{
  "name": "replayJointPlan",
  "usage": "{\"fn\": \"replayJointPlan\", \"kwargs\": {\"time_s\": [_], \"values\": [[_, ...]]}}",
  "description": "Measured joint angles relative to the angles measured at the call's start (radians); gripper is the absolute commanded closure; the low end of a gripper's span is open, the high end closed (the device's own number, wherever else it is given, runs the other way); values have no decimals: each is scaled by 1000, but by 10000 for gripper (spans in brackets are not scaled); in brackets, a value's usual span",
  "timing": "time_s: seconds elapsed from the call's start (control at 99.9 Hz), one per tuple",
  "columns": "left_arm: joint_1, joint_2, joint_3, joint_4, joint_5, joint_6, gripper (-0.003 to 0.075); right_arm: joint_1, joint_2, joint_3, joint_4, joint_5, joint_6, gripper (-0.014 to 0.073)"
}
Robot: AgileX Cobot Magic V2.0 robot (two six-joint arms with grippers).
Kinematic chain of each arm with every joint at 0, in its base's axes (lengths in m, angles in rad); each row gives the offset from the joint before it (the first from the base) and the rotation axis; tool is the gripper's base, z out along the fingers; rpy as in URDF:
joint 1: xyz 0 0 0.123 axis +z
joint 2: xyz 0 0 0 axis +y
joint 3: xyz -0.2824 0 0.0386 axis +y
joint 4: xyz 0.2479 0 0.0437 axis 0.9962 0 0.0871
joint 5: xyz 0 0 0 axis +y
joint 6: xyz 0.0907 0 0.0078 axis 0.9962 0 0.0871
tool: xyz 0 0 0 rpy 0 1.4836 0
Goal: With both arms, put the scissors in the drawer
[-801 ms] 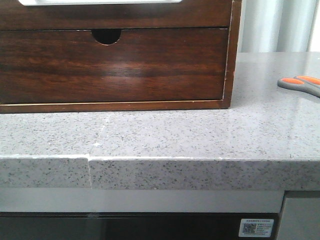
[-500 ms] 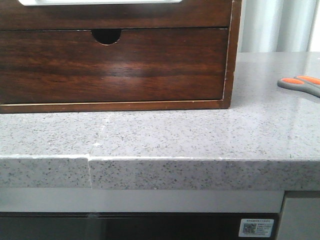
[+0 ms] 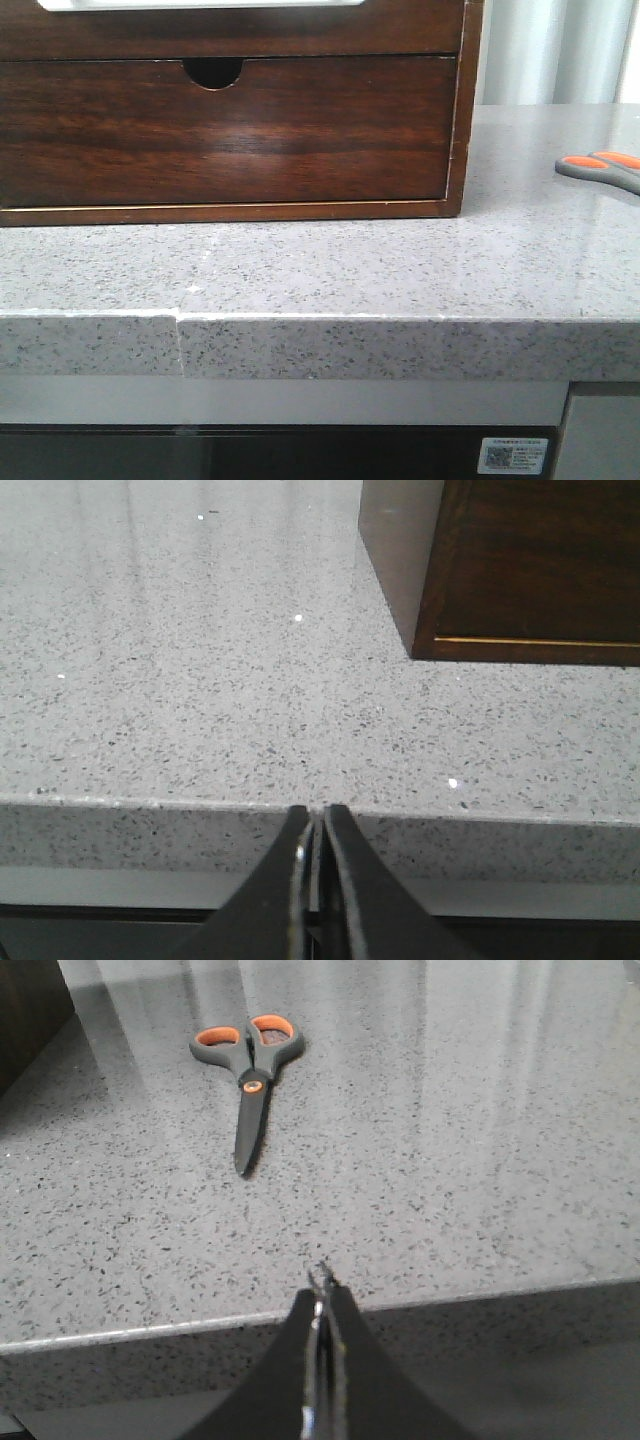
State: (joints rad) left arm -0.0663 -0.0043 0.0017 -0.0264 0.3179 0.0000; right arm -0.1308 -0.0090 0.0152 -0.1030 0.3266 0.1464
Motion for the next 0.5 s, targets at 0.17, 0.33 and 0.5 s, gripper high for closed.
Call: {"fn": "replayJointPlan", "kwargs": {"time_s": [0.17, 0.33, 0.5], "values": [[0, 0, 0, 0, -33, 0, 739, 0, 0, 2, 0, -24, 0, 655], [0, 0, 0, 0, -75, 0, 739, 0, 0, 2, 1, -78, 0, 655], [0, 0, 0, 0, -104, 0, 738, 0, 0, 2, 1, -94, 0, 655]]}}
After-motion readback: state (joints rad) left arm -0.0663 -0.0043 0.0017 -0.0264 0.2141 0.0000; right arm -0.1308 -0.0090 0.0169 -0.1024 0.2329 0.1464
